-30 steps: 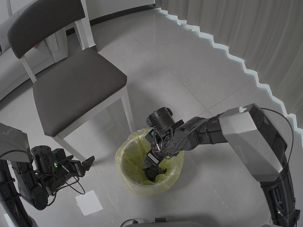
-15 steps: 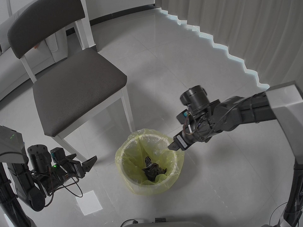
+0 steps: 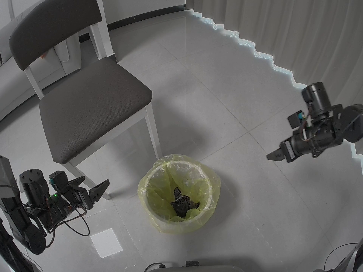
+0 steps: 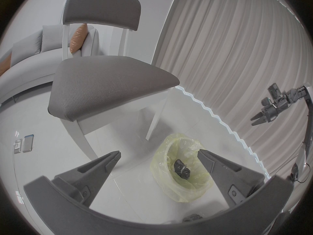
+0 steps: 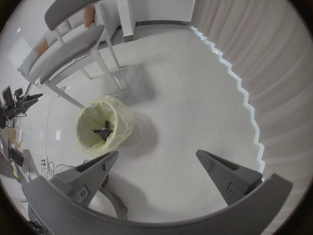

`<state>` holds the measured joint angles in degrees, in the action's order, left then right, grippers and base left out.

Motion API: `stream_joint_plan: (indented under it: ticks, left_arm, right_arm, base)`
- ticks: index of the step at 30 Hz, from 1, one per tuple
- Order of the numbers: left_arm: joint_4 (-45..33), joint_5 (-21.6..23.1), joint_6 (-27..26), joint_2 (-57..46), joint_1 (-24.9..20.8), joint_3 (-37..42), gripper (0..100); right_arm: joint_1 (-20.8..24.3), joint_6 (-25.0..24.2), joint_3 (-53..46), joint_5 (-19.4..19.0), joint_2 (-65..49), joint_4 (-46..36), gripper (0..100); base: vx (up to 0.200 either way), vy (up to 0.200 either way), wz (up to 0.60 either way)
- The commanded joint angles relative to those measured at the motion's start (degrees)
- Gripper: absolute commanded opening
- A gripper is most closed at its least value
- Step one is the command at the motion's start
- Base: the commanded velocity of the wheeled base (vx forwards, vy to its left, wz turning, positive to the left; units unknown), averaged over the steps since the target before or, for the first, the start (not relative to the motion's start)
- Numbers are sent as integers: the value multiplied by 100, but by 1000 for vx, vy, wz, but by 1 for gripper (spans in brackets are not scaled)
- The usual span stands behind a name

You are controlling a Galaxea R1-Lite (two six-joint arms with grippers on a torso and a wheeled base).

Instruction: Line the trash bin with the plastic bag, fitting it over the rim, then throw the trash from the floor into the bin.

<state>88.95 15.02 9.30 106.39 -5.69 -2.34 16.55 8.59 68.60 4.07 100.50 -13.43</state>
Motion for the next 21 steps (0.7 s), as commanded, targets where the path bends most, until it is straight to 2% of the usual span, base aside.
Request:
stream_joint_plan:
  ticks: [1, 5, 12, 21]
  left_arm:
    - [105, 19, 1, -118, 130, 67, 100]
    - [105, -113, -7, -232, 121, 58, 100]
    - [105, -60, -60, -514, 103, 199, 100]
    - [105, 10, -51, -971, 121, 225, 100]
  right_arm:
    - [-812, 19, -1050, -354, -1481, 262, 100]
    - [-1049, -7, -1595, -425, -2122, 535, 100]
    - [-1445, -33, -2228, -697, -2887, 649, 100]
    - [-1471, -68, -2632, -724, -3766, 649, 100]
  base:
    - [0, 0, 0]
    - [0, 0, 0]
    - [0, 0, 0]
    - [0, 0, 0]
